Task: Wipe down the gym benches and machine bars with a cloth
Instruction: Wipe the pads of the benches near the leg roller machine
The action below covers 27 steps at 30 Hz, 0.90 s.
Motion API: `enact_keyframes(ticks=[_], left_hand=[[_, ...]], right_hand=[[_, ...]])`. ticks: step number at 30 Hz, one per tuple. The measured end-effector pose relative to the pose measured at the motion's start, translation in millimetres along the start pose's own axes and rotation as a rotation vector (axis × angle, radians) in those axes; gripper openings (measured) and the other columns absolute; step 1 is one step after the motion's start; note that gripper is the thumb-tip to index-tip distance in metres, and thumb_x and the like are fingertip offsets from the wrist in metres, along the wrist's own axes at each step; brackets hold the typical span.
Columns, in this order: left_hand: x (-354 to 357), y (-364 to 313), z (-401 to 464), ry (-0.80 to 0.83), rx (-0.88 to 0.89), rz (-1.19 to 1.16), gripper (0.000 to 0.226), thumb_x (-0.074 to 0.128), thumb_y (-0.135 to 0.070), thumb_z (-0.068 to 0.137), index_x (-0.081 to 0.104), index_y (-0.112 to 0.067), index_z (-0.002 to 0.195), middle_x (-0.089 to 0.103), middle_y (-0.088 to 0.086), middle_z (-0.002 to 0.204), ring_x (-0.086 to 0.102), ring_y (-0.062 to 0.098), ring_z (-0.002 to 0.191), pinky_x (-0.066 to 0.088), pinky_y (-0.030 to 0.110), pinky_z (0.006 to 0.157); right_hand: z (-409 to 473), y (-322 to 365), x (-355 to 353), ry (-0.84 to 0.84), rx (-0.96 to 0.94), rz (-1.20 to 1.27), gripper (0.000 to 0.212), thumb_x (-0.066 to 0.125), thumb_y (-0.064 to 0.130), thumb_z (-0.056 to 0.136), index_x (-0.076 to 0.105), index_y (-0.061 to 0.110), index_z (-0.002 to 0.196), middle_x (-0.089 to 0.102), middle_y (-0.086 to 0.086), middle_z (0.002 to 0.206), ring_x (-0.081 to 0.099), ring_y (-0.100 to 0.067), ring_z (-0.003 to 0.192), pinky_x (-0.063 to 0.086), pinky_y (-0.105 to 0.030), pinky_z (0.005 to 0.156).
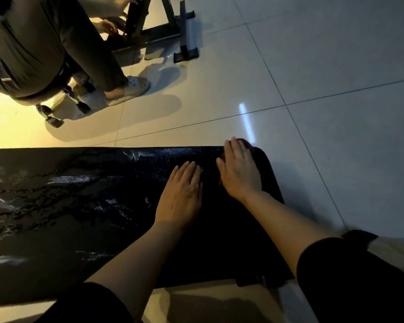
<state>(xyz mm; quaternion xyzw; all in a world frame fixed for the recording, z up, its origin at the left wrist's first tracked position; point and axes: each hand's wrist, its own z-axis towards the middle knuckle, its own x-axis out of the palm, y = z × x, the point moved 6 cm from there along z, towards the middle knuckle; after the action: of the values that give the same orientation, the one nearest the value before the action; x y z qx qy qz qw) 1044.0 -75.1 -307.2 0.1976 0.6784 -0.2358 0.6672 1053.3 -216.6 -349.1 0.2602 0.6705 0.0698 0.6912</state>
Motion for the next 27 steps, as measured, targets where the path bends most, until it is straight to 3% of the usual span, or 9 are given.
enact_keyframes(ticks=[3,6,10,13,18,21,24,27], left_hand=[[-2,-1,2,0.007,0.011,0.004,0.05,0.027,-0.029,0.105,0.023,-0.011,0.152,0.022,0.008,0.159,0.011,0.018,0.148,-0.008,0.025,0.116],[-5,-3,3,0.025,-0.003,-0.012,0.051,0.027,-0.032,0.105,0.023,-0.012,0.152,0.021,0.006,0.159,0.011,0.016,0.148,-0.008,0.024,0.116],[-13,1,1,0.042,0.032,-0.041,0.056,0.037,-0.033,0.102,0.022,-0.012,0.152,0.019,0.004,0.16,0.011,0.016,0.148,-0.008,0.022,0.115],[-35,9,-11,0.008,0.046,-0.034,0.057,0.051,-0.029,0.098,0.033,-0.01,0.149,0.026,0.006,0.157,0.022,0.02,0.145,-0.001,0.024,0.117],[-59,34,-46,0.001,-0.042,0.058,0.05,0.055,-0.028,0.093,0.047,-0.008,0.139,0.044,0.007,0.144,0.04,0.022,0.13,0.015,0.027,0.114],[-60,43,-67,0.025,-0.084,0.095,0.05,0.054,-0.028,0.093,0.046,-0.01,0.139,0.046,0.007,0.141,0.041,0.022,0.128,0.016,0.03,0.115],[-55,44,-74,0.026,-0.08,0.112,0.055,0.051,-0.032,0.095,0.039,-0.011,0.144,0.041,0.005,0.146,0.034,0.021,0.135,0.007,0.035,0.119],[-51,36,-76,0.005,-0.057,0.071,0.053,0.051,-0.029,0.095,0.041,-0.01,0.143,0.042,0.006,0.145,0.036,0.022,0.135,0.004,0.036,0.119]], right_hand=[[-5,40,9,0.06,-0.231,0.068,0.056,0.02,0.036,0.106,0.013,0.009,0.155,0.006,-0.008,0.164,0.002,-0.022,0.151,0.006,-0.037,0.123],[-8,25,2,0.078,-0.293,0.096,0.054,0.026,0.036,0.106,0.015,0.016,0.155,0.008,-0.001,0.164,0.004,-0.016,0.15,0.008,-0.035,0.123],[-10,-33,-8,-0.007,-0.024,0.057,0.054,0.029,0.037,0.105,0.019,0.019,0.155,0.008,-0.005,0.164,0.01,-0.024,0.149,0.009,-0.041,0.122],[-8,-26,-7,-0.006,0.139,0.034,0.055,0.026,0.036,0.105,0.017,0.013,0.155,0.004,-0.013,0.163,0.008,-0.03,0.149,0.008,-0.041,0.122],[-10,101,12,0.066,-0.205,0.051,0.059,0.024,0.035,0.106,0.004,0.01,0.155,0.0,-0.01,0.163,0.0,-0.023,0.151,0.001,-0.037,0.122],[-23,131,15,0.111,-0.346,0.055,0.056,0.025,0.034,0.106,0.007,0.015,0.155,0.0,-0.005,0.164,-0.001,-0.02,0.151,0.001,-0.036,0.121],[-29,95,8,0.099,-0.333,0.035,0.054,0.026,0.033,0.106,0.011,0.017,0.155,0.002,-0.001,0.164,0.001,-0.018,0.15,0.002,-0.036,0.121],[-35,21,-5,0.019,-0.129,0.012,0.052,0.028,0.031,0.106,0.02,0.014,0.154,0.01,-0.005,0.163,0.01,-0.024,0.15,0.01,-0.042,0.121]])
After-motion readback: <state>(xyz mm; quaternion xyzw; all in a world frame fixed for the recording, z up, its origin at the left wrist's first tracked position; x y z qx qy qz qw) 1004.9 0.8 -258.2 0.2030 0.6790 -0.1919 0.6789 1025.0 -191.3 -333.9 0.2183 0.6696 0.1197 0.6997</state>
